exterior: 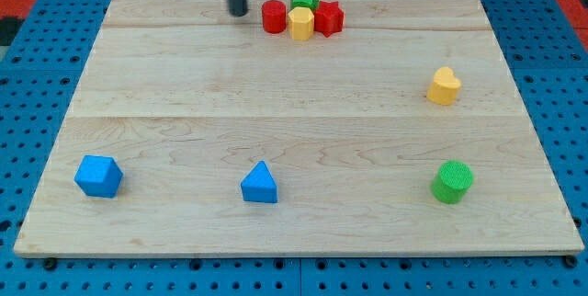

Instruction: Push the yellow heart slightly towards the center of the board

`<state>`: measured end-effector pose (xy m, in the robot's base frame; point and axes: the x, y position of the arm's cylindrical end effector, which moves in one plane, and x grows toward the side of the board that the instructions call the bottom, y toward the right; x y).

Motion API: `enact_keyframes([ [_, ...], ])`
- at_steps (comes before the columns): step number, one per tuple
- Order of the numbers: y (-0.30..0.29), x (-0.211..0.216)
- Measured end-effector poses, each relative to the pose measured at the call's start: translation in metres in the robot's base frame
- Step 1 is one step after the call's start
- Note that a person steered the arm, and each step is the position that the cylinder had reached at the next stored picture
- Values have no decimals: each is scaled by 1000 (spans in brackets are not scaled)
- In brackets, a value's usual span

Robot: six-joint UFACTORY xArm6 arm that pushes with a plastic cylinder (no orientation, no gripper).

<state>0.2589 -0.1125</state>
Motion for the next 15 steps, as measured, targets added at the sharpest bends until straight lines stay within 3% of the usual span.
enact_keyframes([
  [1,18,58],
  [3,251,75],
  [4,336,91],
  [5,370,143],
  [6,362,166],
  [7,356,131],
  [8,299,135],
  [15,339,140],
])
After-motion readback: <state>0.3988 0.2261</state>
